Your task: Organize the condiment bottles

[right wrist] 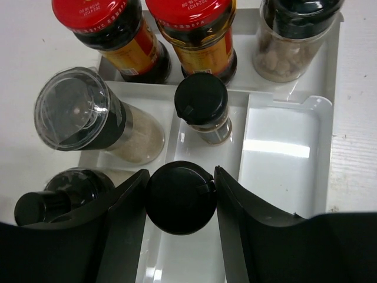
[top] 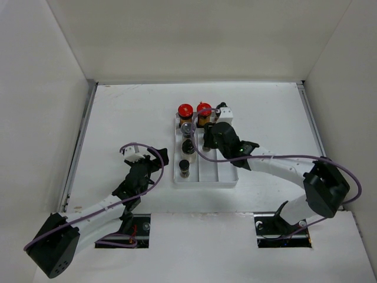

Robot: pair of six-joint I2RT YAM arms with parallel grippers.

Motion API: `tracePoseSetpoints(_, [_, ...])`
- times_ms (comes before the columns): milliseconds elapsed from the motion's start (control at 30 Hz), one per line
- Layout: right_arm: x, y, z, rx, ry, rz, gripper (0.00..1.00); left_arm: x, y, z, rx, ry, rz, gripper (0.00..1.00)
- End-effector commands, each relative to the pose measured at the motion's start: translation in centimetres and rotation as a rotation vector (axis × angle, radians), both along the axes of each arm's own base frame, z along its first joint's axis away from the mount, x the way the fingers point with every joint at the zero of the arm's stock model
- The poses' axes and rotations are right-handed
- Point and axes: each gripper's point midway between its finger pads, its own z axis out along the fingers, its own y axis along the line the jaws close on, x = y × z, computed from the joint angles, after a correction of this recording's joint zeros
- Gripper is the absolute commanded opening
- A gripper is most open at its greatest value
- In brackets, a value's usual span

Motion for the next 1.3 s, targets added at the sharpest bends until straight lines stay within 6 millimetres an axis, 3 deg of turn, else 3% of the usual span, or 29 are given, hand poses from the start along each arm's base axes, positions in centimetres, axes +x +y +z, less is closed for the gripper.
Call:
tracePoseSetpoints(0, [1.8, 1.8, 3.3, 0.054, -0.105, -0.001, 0.42, 0.3, 0.3, 1.0, -0.034, -0.035, 0.021, 0.98])
tracePoseSetpoints(233, [2.0, 1.4, -0.7, -0.026, -0.06, -0.025, 0.43, 0.5, 0.4, 0.6, -0.028, -0.021, 0.027, 0.99])
tracePoseSetpoints(367, [1.6, 1.8, -1.6, -0.042, -0.053, -0.02, 0.46, 0.5, 0.5, 0.5, -0.029, -0.022, 0.035, 0.99])
tracePoseSetpoints(500, [1.5, 2.1, -2.1, -0.052, -0.046, -0.011, 0.58, 0.6, 0.8, 0.3, -0.02, -0.015, 0.044, 0.99])
tracePoseSetpoints(567, [1.2, 2.2, -1.9, -0.051, -0.05, -0.008, 0.69, 0.7, 0.9, 0.5, -0.016, -0.019, 0.049, 0.99])
tracePoseSetpoints(667, [1.0, 2.1, -0.6, -0.031, -0.069, -0.006, 0.77, 0.8, 1.3, 0.3, -0.004, -0.015, 0.066, 0.99])
tracePoseSetpoints(800, [0.0, 1.2, 2.2, 0.022, -0.114, -0.004, 0.9, 0.9, 1.3, 0.6, 0.005, -0.021, 0.068, 0.98])
tracePoseSetpoints(833, [-0.4, 0.9, 2.9, 0.036, -0.126, -0.005, 1.0, 1.0, 1.5, 0.7, 0.008, -0.021, 0.073, 1.0])
tracePoseSetpoints(867, [-0.7, 0.4, 3.7, 0.05, -0.14, -0.009, 1.0, 1.1, 1.6, 0.8, 0.013, -0.019, 0.078, 1.0])
tracePoseSetpoints(967, [-1.3, -2.1, 5.1, 0.085, -0.18, -0.059, 1.0, 0.9, 2.0, 0.6, 0.013, -0.003, 0.088, 1.0])
tracePoseSetpoints(1133, [0.6, -9.9, 6.4, 0.149, -0.228, -0.28, 1.0, 1.2, 1.7, 1.1, 0.014, 0.022, 0.08, 1.0])
tracePoseSetpoints(1267, [2.0, -15.4, 5.7, 0.22, -0.252, -0.452, 1.0, 1.4, 1.4, 1.0, 0.027, 0.069, 0.076, 1.0])
